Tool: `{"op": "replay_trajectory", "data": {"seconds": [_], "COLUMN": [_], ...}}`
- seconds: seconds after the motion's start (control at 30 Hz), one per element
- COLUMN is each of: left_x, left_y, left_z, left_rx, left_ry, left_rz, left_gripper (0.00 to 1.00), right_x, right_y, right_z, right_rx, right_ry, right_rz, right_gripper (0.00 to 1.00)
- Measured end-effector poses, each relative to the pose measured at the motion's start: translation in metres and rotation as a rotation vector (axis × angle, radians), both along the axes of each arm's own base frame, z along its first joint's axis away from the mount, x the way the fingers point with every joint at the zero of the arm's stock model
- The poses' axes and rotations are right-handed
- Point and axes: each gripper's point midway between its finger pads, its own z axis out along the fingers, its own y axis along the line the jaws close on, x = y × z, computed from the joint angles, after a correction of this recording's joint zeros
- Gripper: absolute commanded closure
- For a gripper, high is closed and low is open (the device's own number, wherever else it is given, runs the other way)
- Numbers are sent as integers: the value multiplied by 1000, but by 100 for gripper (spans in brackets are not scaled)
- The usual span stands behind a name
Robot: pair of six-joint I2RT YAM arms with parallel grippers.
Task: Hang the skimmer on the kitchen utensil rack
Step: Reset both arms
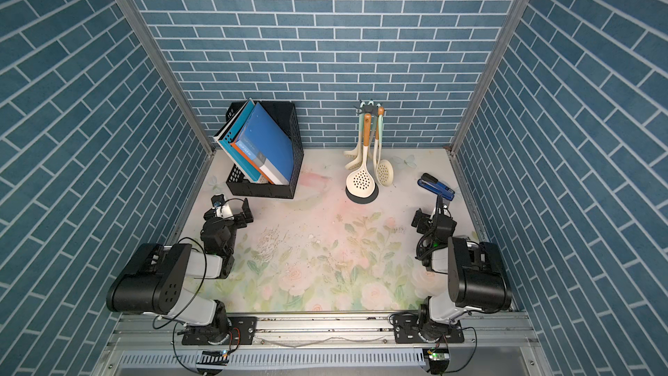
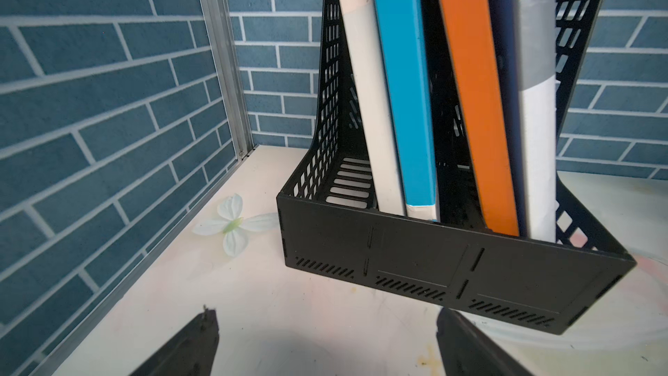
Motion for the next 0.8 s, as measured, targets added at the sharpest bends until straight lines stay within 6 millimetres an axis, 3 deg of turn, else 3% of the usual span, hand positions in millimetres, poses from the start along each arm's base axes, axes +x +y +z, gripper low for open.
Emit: {"op": "replay_trajectory", "data": {"seconds": [0.2, 0.8], "left_x": [0, 1], "left_y": [-1, -5], "left_z": [1, 1], "left_rx": [7, 14], "left_ry": [-5, -3], "left_rz": [-3, -23], "left_gripper": [0, 0], "right_x": [11, 11], "right_y": [5, 7], "right_z": [13, 14], "right_rx": [-2, 0], "right_ry": [-33, -44], "right_rz": [38, 49], "right_gripper": [1, 1]}}
